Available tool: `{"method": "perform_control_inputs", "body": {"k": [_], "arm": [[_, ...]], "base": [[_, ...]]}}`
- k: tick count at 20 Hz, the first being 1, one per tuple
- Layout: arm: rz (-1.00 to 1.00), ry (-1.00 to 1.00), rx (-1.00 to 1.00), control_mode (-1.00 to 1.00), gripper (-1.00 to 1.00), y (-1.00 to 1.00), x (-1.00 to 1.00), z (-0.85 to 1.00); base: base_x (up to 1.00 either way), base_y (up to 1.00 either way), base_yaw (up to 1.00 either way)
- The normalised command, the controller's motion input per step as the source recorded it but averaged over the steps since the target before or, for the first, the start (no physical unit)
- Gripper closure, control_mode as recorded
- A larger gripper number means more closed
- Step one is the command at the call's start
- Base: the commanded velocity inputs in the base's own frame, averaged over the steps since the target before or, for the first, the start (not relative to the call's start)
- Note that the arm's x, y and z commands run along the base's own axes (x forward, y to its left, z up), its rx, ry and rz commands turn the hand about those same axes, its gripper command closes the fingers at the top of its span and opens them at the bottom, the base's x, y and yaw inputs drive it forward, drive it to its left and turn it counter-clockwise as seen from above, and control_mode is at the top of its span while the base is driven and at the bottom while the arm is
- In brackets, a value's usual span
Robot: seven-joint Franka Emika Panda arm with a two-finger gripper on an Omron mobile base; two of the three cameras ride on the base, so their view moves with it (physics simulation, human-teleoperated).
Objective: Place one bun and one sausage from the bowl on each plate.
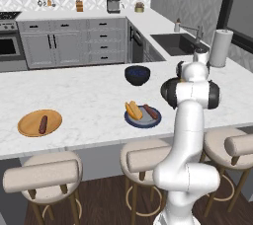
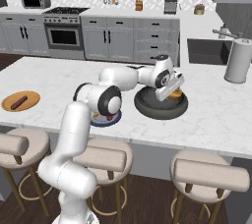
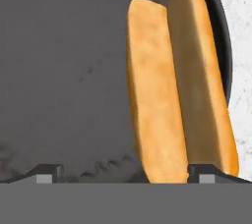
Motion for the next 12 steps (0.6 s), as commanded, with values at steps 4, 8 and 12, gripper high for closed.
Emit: {"method": "perform_control_inputs", "body": {"k": [4,8,12], "arm": [[0.11,0.1,0.0,-1.0,-1.0,-0.18,0.23,-0.07],[0.21,0.06,-0.01,-1.0,-1.0,-0.08,-0.06,-0.08],[0.22,0.04,-0.02,-1.0,-1.0,0.0,-0.04,-0.26]], "base": [[0.0,0.0,0.0],[0.0,0.0,0.0],[0.0,0.0,0.0]]}}
